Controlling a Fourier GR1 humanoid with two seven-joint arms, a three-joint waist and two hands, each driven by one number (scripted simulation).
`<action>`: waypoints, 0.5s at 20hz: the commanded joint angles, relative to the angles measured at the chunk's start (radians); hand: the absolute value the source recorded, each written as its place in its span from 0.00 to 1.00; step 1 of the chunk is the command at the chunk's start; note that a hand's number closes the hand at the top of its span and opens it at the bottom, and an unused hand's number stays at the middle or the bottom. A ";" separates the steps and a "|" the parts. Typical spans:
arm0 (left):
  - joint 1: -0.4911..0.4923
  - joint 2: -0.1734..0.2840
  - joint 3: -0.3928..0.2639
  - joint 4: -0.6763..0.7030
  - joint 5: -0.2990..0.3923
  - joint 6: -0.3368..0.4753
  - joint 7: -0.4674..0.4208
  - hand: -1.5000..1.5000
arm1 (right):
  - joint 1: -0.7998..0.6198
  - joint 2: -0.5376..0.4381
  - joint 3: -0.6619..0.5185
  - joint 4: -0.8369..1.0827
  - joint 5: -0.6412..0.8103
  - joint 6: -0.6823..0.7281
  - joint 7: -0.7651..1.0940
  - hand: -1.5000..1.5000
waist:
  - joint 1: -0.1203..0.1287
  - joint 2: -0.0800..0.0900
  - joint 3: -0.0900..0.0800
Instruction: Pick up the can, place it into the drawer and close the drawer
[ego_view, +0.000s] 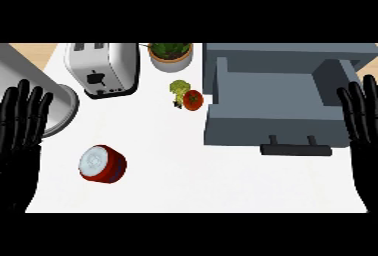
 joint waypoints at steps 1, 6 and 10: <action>-0.030 0.060 0.032 0.011 0.165 -0.130 0.016 0.00 | 0.011 0.022 0.043 0.015 0.025 -0.002 0.006 0.00 | -0.011 -0.016 0.014; -0.029 0.132 -0.190 0.002 0.454 -0.506 -0.056 0.00 | -0.001 0.020 0.034 0.035 -0.032 0.023 0.015 0.00 | -0.049 -0.011 0.007; 0.053 0.370 -0.068 0.149 0.532 -0.687 0.029 0.00 | 0.095 0.052 -0.052 0.070 -0.003 -0.096 0.156 0.00 | -0.040 -0.007 0.010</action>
